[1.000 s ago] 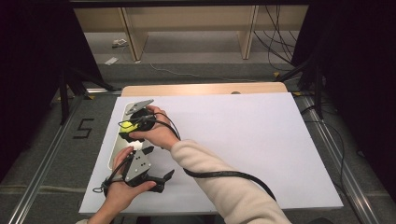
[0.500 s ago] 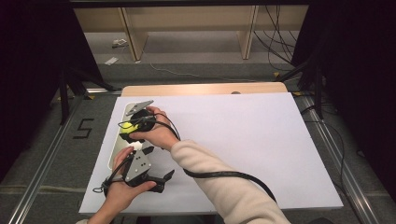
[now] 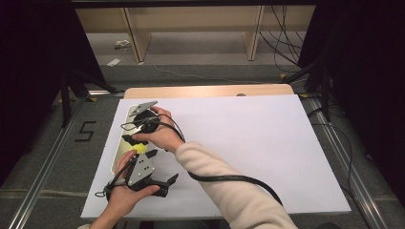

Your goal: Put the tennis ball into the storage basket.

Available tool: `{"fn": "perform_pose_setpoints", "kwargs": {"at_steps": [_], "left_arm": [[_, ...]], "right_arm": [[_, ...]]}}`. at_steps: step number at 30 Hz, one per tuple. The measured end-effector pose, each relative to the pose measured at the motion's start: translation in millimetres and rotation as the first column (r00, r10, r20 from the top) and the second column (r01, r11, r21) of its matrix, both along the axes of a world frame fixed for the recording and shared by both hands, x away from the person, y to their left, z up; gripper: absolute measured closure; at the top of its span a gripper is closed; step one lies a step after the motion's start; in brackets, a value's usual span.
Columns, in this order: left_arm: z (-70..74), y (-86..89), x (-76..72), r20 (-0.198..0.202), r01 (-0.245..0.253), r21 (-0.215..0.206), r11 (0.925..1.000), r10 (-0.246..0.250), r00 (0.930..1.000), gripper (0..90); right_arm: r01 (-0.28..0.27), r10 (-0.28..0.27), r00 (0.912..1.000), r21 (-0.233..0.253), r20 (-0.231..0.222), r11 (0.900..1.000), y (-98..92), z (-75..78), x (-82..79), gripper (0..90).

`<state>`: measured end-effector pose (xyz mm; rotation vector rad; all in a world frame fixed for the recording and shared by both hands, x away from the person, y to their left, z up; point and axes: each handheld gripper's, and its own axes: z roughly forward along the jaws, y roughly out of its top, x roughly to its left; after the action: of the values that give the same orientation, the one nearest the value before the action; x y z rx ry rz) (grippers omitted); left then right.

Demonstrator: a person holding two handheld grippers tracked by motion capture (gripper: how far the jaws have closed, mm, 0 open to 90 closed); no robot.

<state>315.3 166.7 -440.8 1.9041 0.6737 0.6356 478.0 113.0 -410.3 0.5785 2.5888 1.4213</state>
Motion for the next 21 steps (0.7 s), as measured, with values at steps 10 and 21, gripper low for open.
{"fn": "perform_pose_setpoints", "kwargs": {"at_steps": [10,21], "left_arm": [[-0.5,-0.1,-0.2,-0.005,-0.004,-0.005,1.0,0.004,1.0,0.0],[-0.5,0.3,-0.1,-0.004,-0.006,-0.004,1.0,0.006,1.0,0.0]], "right_arm": [[0.012,-0.012,0.9999,0.008,0.012,1.0,-21.8,2.8,-2.1,19.0],[0.058,-0.058,0.9982,0.026,0.015,0.998,-52.0,6.4,-1.7,19.4]]}}
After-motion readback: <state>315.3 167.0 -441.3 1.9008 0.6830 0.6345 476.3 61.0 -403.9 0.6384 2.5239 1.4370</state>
